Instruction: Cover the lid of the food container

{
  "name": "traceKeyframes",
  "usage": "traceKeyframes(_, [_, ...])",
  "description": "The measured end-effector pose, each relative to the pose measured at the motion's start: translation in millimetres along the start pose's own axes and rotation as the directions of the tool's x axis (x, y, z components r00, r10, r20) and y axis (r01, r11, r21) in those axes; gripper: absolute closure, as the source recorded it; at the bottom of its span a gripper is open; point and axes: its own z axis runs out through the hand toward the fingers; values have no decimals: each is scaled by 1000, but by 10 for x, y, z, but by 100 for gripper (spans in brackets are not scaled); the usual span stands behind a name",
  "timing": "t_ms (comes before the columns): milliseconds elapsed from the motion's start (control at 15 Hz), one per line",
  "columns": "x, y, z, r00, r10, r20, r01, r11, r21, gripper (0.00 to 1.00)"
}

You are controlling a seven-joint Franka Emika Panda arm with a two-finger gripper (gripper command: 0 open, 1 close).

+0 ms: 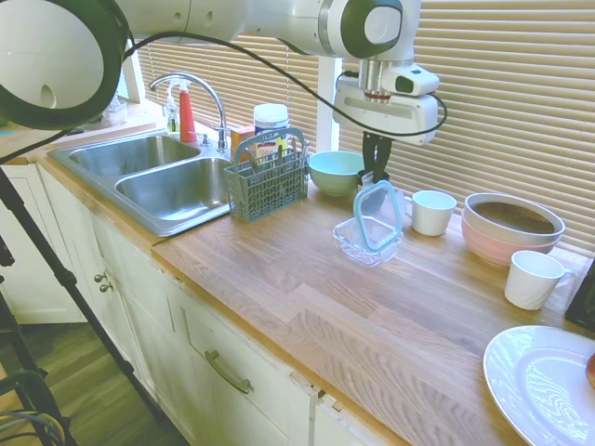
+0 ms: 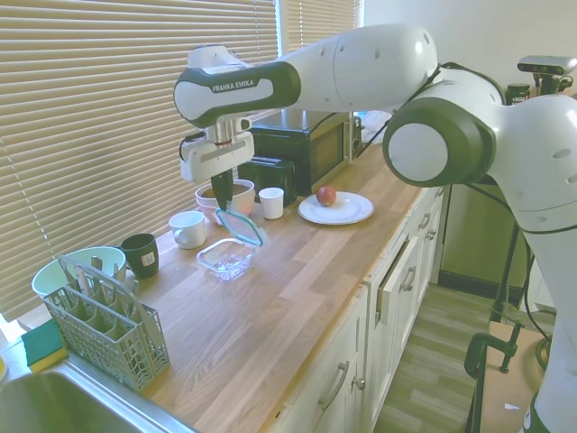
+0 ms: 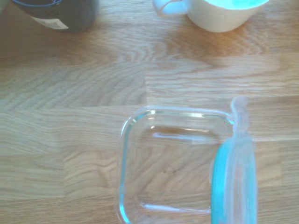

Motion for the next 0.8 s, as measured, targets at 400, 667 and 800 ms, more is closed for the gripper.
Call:
traceKeyframes(400, [-190, -228, 162, 1000, -3, 3, 4, 1000, -24, 100])
traceKeyframes(667, [-97, -147, 92, 999, 45, 16, -45, 999, -9, 100])
traceKeyframes(800, [-36, -123, 113, 998, 64, 24, -64, 998, -12, 100])
